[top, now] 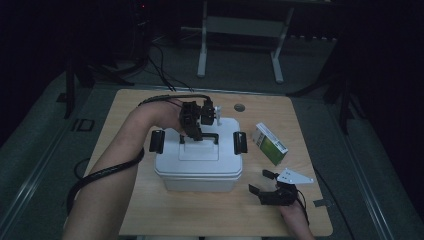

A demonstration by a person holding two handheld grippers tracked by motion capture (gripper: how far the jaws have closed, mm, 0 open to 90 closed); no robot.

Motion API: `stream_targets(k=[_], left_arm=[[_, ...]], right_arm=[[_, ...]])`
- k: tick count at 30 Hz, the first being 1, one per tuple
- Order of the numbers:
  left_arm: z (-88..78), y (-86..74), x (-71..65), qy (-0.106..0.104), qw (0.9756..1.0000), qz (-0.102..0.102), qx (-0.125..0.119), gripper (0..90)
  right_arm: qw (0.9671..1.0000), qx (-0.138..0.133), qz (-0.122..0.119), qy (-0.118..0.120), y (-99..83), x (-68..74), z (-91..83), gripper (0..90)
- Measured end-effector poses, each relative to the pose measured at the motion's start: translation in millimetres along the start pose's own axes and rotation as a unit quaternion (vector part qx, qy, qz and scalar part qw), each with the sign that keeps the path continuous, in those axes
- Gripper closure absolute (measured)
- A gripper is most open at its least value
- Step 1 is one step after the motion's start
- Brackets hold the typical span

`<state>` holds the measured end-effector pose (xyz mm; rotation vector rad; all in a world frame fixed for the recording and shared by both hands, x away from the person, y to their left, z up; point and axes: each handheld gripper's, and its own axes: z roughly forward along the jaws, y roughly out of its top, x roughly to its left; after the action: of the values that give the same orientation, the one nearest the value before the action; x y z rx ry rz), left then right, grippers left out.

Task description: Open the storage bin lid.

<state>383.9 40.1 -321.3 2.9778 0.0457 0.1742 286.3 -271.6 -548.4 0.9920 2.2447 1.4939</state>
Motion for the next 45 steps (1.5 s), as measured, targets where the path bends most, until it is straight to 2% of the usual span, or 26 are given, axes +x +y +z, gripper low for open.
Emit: stream_targets(k=[4, 10, 17, 19, 22, 24, 29, 37, 41, 45], left_arm=[[-2.3, -9.9, -0.2, 0.001, 1.0, -0.01, -0.001, 83.9], [-1.1, -28.1, -1.0, -0.003, 0.9995, -0.028, -0.014, 83.9], [-2.4, -42.2, -1.6, -0.002, 0.9992, -0.039, -0.012, 83.8], [-5.1, -51.6, -1.8, -0.001, 0.9987, -0.049, -0.017, 83.9], [-6.0, -56.5, -2.2, -0.001, 0.9986, -0.051, -0.014, 83.9], [-7.5, -66.3, -3.4, 0.001, 0.9979, -0.063, -0.012, 83.9], [-9.9, -76.3, -6.1, 0.004, 0.9974, -0.072, -0.01, 83.9], [-18.6, -101.1, -11.3, 0.011, 0.9956, -0.092, -0.009, 83.8], [-21.0, -122.0, -15.0, 0.014, 0.9934, -0.113, -0.014, 83.8], [-21.4, -133.9, -17.5, 0.013, 0.9917, -0.127, -0.017, 83.8]], right_arm=[[1.0, 0.0, 0.001, 0.0, 0.1, 0.2, 0.0, 13.8], [1.0, 0.002, 0.001, -0.001, -0.4, 0.5, 0.3, 13.8], [1.0, 0.003, 0.002, -0.002, -0.4, 1.0, 0.8, 13.8], [1.0, 0.003, 0.002, -0.003, -0.4, 0.7, 0.9, 13.8], [1.0, 0.004, 0.004, -0.003, -0.4, 0.3, 0.9, 13.8], [1.0, 0.004, 0.005, -0.004, -0.4, 0.0, 1.2, 13.8], [1.0, 0.006, 0.006, -0.002, -0.3, 0.5, 1.6, 13.8], [0.9999, 0.004, 0.01, -0.005, -0.2, 0.0, 1.0, 13.8], [1.0, 0.005, 0.008, -0.003, -0.1, 0.8, 1.5, 13.8], [1.0, 0.005, 0.008, -0.003, -0.2, 1.1, 1.5, 13.8]])
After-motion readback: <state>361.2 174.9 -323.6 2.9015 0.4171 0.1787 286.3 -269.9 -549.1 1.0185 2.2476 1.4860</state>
